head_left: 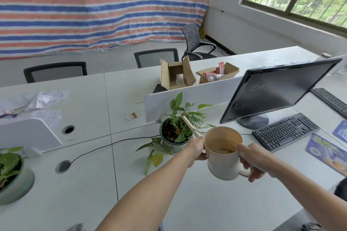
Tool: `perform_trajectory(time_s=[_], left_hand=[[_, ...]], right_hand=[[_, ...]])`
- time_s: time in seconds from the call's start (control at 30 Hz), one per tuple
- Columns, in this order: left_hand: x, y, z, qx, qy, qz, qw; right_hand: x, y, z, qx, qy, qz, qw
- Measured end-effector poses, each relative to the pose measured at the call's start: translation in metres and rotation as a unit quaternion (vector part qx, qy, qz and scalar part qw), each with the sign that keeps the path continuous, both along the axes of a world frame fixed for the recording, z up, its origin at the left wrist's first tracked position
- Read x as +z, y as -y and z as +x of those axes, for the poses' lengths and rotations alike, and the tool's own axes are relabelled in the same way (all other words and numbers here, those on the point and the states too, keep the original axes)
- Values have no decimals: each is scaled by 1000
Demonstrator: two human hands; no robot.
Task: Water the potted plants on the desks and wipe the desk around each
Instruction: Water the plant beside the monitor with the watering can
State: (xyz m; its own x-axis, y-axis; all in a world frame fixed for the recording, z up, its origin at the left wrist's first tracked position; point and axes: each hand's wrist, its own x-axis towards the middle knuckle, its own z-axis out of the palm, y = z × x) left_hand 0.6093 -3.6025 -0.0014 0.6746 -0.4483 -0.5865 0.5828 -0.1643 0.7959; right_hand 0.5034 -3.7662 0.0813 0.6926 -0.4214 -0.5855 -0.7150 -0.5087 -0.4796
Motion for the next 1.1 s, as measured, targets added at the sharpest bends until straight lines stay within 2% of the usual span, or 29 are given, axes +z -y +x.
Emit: perform_trajectory(time_s=[0.6, 1.1], left_hand=[[4, 13, -27, -11, -13, -31, 999], [21, 18, -2, 2, 4, -38, 999]], right_hand=[[11, 19, -20, 22, -21, -26, 999], [24, 19, 4, 25, -5, -47, 999]])
